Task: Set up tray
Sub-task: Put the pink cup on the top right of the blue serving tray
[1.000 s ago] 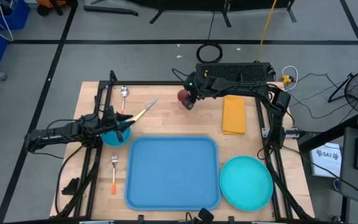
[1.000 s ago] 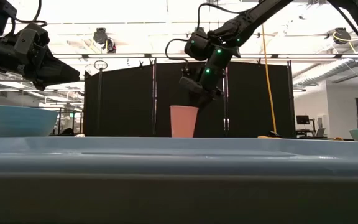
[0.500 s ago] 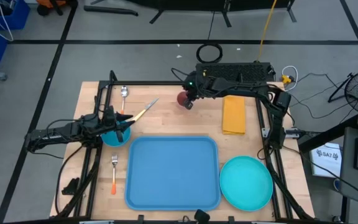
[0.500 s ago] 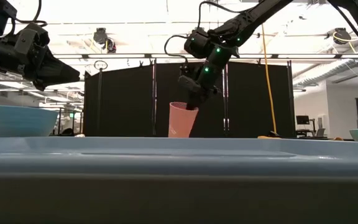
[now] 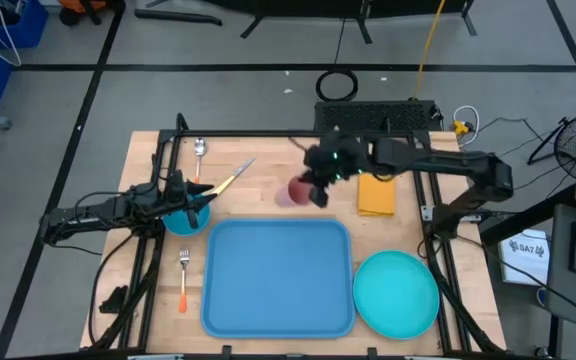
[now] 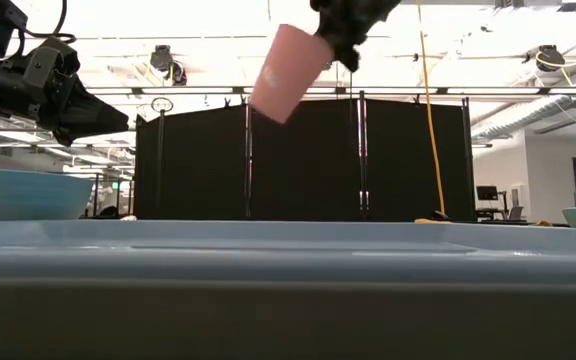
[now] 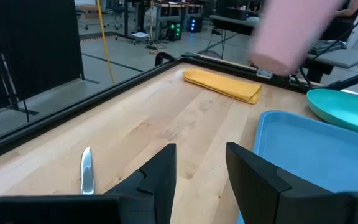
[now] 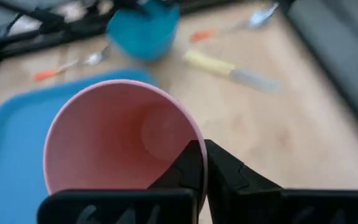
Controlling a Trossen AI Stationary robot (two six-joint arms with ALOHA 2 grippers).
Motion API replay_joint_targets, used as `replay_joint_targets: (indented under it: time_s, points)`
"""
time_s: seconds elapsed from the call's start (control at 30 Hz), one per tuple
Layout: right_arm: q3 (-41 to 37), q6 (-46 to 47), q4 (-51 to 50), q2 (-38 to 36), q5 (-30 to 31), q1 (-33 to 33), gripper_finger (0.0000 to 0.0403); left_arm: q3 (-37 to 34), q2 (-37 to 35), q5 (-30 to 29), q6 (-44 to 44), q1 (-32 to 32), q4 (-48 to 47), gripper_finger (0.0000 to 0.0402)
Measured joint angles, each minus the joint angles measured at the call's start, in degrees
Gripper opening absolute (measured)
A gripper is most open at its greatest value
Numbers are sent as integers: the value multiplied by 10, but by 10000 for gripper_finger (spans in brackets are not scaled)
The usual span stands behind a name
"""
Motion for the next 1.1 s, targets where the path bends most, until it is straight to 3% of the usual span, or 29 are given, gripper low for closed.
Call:
replay_joint_targets:
  time_s: [0.27, 0.4, 0.63, 1.1]
  points:
    - [-33, 110, -126, 9, 46, 91, 0, 0, 0, 0, -11, 0, 0, 143]
    - [-88, 147, -106, 9, 52, 103, 0, 0, 0, 0, -15, 0, 0, 143]
    - [-114, 148, -27, 8, 51, 115, 0, 0, 0, 0, -19, 0, 0, 143]
    - [-151, 206, -106, 8, 47, 119, 0, 0, 0, 0, -18, 0, 0, 143]
